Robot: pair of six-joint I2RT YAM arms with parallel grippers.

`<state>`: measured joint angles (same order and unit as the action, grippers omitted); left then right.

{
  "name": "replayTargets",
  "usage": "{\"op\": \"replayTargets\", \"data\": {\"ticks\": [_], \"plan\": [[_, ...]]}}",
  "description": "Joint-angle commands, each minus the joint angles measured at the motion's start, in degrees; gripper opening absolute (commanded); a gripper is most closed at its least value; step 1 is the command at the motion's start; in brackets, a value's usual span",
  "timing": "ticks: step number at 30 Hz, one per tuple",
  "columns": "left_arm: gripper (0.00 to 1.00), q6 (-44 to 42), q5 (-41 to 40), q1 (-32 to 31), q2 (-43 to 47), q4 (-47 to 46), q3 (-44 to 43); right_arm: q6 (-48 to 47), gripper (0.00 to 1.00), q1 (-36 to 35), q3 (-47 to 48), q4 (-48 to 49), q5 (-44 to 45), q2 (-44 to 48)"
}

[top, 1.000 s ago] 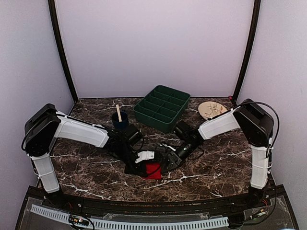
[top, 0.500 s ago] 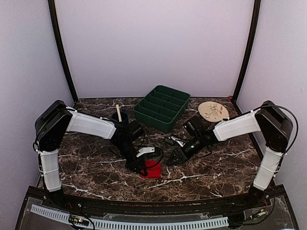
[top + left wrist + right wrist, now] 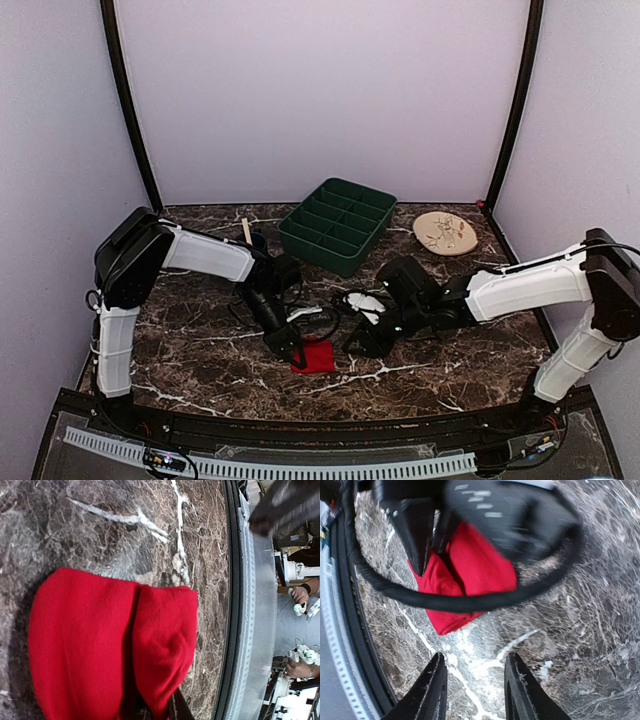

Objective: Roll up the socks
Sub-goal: Roll the sock at the center of the board.

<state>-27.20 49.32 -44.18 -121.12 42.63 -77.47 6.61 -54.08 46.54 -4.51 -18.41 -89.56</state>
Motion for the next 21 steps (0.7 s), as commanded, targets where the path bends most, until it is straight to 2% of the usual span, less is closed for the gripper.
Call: {"op": "replayTargets", "data": {"ticks": [1, 11, 21], "plan": [[0.03, 0.30, 3.01, 0.40, -1.65, 5.43, -1.82, -4.54, 0.36, -5.19, 2.22, 0.89, 9.10, -0.56], [0.03, 0.75, 4.88, 1.35, -2.95, 6.95, -2.60, -9.82, 0.39, -11.73, 7.69, -1.52, 14.10, -6.15], [0.02, -0.46, 6.51, 2.03, -3.67, 8.42, -2.60, -13.90, 0.41, -14.10, 12.00, -3.35, 16.32, -12.13]]}}
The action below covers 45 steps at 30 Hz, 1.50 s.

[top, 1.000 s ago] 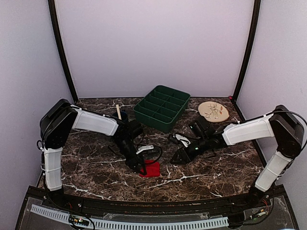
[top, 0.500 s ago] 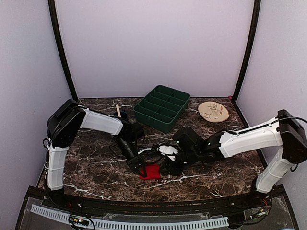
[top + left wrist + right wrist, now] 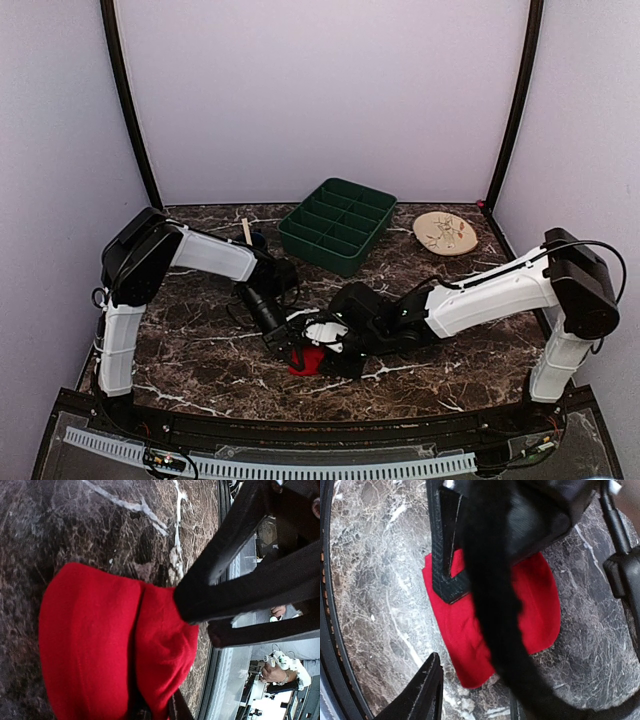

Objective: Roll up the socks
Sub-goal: Roll the sock at the center of the board.

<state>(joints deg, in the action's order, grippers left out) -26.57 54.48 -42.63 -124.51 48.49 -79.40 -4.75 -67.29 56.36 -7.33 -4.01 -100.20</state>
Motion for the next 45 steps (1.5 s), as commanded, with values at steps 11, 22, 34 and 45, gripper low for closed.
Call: {"op": "replayTargets", "data": {"ticks": [11, 22, 34, 45], "plan": [[0.03, -1.99, 2.94, 1.14, -0.90, 2.88, -0.79, -5.50, 0.43, -0.96, 3.88, -1.86, 1.79, -4.87], [0.04, -2.26, 3.19, 1.35, -1.09, 2.86, -0.70, -6.80, 0.15, -0.43, 5.88, -3.24, -0.25, -7.61], [0.26, 4.62, -1.08, 1.66, 5.27, -7.60, 5.56, -5.76, 0.02, 1.77, 5.12, -4.66, -4.69, -7.25], [0.30, 15.37, -13.82, 3.06, 17.58, -25.68, 16.33, -4.27, 0.00, 2.98, 5.52, -5.65, -8.33, -7.42]]}}
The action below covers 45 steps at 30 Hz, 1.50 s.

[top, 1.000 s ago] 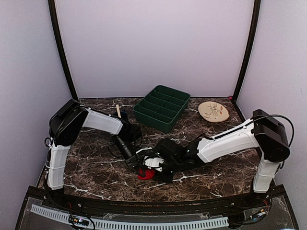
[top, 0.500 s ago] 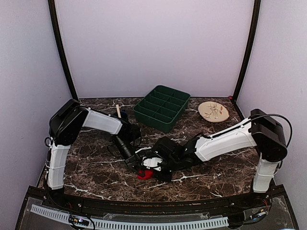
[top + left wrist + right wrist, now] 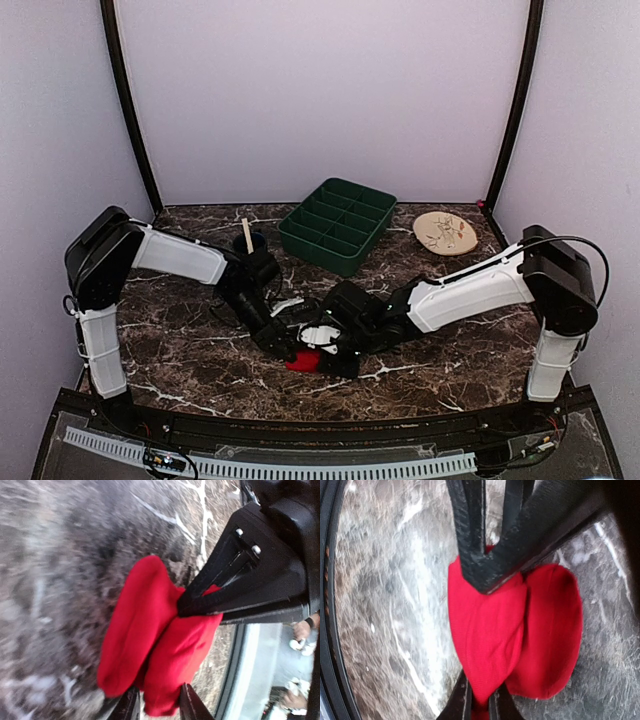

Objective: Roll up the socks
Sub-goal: Roll the sock at the center of the board.

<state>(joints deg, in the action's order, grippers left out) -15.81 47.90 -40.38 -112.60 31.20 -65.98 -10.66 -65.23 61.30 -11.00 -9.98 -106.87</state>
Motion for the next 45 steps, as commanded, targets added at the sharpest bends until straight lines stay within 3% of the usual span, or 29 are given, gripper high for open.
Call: {"op": "replayTargets", "data": {"ticks": [1, 16, 26, 36, 45], "plan": [[0.31, 5.36, -8.38, 0.83, 6.73, -10.39, 3.74, 1.87, 0.00, 1.03, 0.54, -2.00, -2.63, -0.71], [0.36, 13.48, -22.62, 0.91, 17.03, -24.36, 14.71, 5.20, 0.00, 2.92, -1.42, -2.46, -8.52, 0.77], [0.37, 15.33, -21.91, -0.14, 26.45, -36.54, 25.67, 7.26, 0.00, 6.23, 0.23, -6.26, -18.35, -1.66], [0.37, 10.80, -25.51, -10.40, 28.08, -39.72, 28.36, 8.11, 0.00, 9.42, 3.17, -11.18, -28.55, -5.77], [0.40, 8.30, -25.93, -14.83, 27.51, -41.22, 28.62, 7.32, 0.00, 10.96, 6.99, -15.81, -33.97, -8.59]]}}
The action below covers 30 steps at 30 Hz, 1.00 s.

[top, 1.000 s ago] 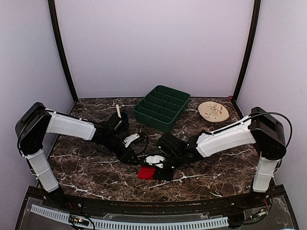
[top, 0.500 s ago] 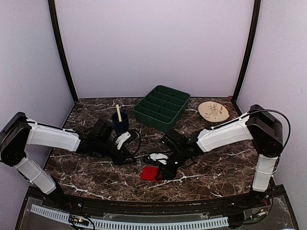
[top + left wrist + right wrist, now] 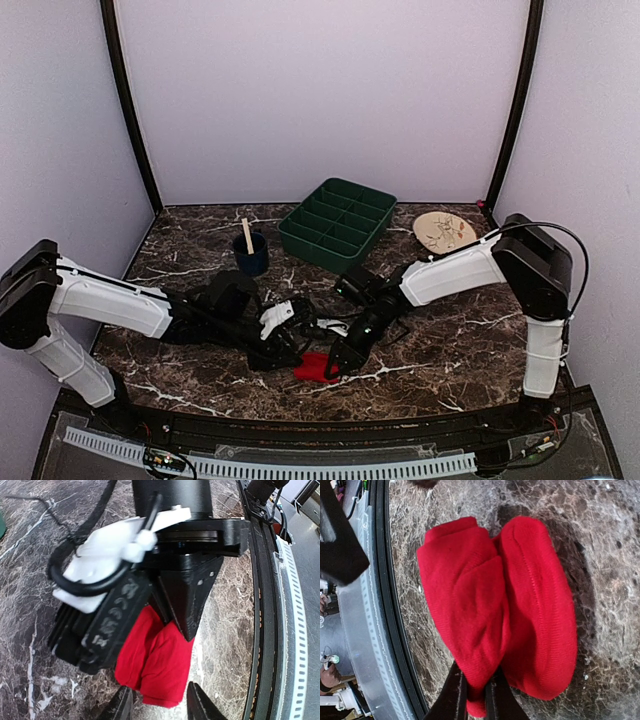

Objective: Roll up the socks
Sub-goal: Roll the sock at the center of the board.

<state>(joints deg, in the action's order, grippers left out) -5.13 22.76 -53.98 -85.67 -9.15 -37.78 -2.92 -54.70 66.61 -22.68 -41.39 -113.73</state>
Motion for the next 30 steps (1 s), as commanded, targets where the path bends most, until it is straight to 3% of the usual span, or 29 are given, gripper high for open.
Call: {"op": "replayTargets", "data": {"ticks": [1, 23, 30], "plan": [[0.40, -3.00, -0.98, -1.68, 0.18, -0.34, 0.02, -0.44, 0.00, 0.51, 1.88, -4.37, -2.91, -1.89], [0.41, -12.72, -6.69, -6.75, -10.57, 8.36, -8.50, -2.09, 0.00, 1.77, 4.72, -8.36, -6.12, -4.03], [0.33, -13.45, -6.24, -6.84, -11.55, 8.34, -8.44, -2.27, 0.00, 2.27, 5.33, -9.03, -7.13, -4.72]]}}
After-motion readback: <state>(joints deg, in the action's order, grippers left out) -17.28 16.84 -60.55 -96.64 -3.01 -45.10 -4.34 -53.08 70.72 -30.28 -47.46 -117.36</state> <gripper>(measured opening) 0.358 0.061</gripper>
